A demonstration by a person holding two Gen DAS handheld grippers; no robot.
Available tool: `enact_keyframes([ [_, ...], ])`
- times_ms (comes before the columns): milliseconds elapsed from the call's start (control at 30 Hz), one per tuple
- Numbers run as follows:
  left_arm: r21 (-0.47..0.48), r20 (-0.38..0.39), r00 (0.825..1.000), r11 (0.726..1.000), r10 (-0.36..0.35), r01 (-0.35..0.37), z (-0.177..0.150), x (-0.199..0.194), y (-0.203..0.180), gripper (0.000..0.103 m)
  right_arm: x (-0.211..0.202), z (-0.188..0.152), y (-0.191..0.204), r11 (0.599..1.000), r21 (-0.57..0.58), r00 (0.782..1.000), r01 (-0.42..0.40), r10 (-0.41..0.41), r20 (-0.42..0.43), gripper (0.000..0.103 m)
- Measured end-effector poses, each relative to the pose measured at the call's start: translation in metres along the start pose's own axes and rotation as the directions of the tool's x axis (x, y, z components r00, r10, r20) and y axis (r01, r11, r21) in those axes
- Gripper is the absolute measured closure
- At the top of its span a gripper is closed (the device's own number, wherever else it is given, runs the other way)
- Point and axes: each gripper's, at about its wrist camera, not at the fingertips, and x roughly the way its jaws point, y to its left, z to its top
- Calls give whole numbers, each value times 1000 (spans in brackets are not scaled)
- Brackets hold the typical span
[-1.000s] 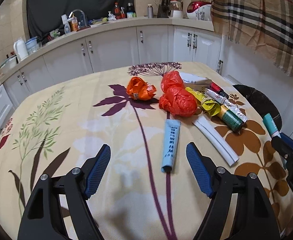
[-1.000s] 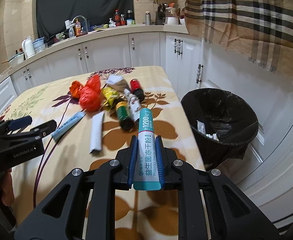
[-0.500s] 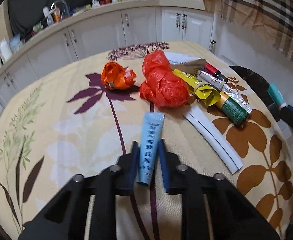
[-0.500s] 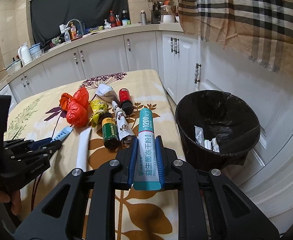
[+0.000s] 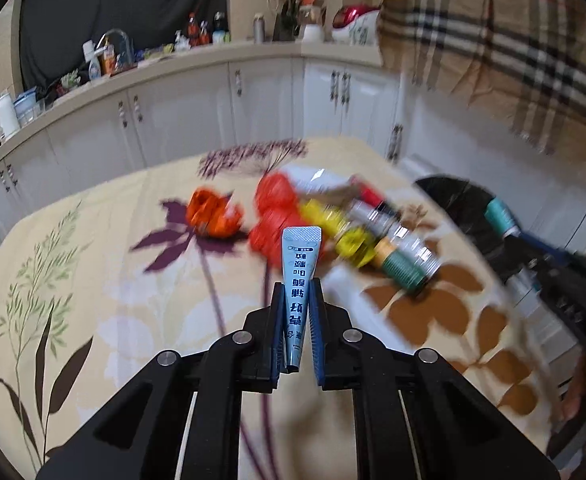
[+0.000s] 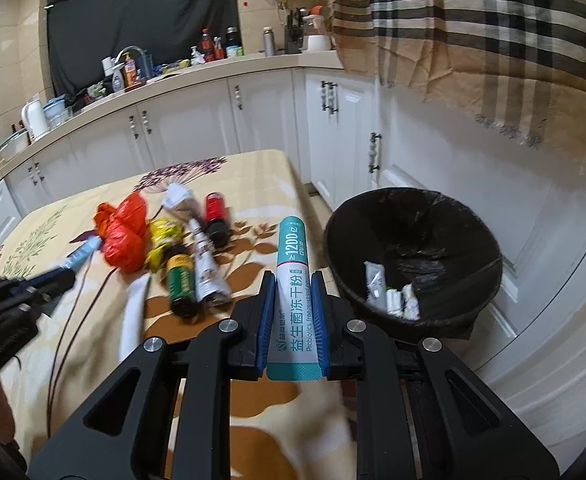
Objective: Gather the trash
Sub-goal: 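Carry both tubes over the bin and open both grippers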
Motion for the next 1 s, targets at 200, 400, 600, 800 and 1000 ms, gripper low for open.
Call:
enact_keyframes([
  [200,37,60,996,997,-63,61,29,9,-32,90,4,15,-27,997,19,997,69,-69,41,85],
  [400,65,108,988,992,-112,105,59,28,-70,90,15,32,-57,988,37,985,148,-151,82,85],
  [600,102,119,982,985,-148,136,80,54,-110,90,29,43,-85,977,63,973,205,-211,97,85],
  [800,141,121,980,980,-158,140,96,79,-139,90,46,52,-110,966,101,964,237,-247,96,85],
  [1000,172,98,983,975,-155,137,108,107,-164,89,65,56,-128,958,128,960,257,-269,84,85],
])
